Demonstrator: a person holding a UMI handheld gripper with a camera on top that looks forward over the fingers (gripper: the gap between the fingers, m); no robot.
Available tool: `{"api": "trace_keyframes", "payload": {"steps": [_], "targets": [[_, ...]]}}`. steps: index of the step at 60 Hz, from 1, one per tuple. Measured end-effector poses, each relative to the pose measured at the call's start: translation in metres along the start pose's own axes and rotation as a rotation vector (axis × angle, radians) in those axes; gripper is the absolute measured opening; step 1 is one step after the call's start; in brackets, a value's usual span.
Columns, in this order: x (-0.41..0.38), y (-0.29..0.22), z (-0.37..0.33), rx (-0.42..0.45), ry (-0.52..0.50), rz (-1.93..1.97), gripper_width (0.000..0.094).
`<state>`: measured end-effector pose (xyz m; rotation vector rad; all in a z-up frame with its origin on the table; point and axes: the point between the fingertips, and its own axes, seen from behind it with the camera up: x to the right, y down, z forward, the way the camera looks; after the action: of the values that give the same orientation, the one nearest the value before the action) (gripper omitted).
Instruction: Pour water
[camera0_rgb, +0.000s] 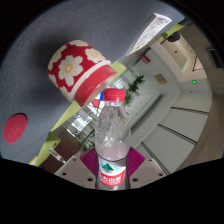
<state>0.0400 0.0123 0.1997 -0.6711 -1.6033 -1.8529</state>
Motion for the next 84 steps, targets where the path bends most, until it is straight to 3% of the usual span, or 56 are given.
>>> {"api": "trace_keyframes", "payload": {"steps": [9, 24, 33, 38, 58, 68, 71, 79, 84], "targets": [[0.02, 0.033, -0.012, -0.016, 0.03, 0.194, 0.033], [0.084, 0.088, -0.033, -0.08, -0.036, 1.369, 0.0331], [0.062, 0.1, -0.032, -0.07, -0.178, 1.896, 0.0331], [0.037, 0.073, -0.042, -0.112, -0.267, 2.053, 0.0333], [-0.112, 0.018, -0.065, -0.243, -0.493, 2.216, 0.0332], [-0.147, -0.008, -0.072, -0.277, -0.539, 2.201, 0.0337], [-0.144, -0.004, -0.071, -0.266, -0.492, 2.221, 0.034], [-0.141, -0.003, -0.079, -0.266, -0.477, 2.222, 0.0472], [-0.145, -0.004, -0.081, -0.292, -0.522, 2.221, 0.0552]]}}
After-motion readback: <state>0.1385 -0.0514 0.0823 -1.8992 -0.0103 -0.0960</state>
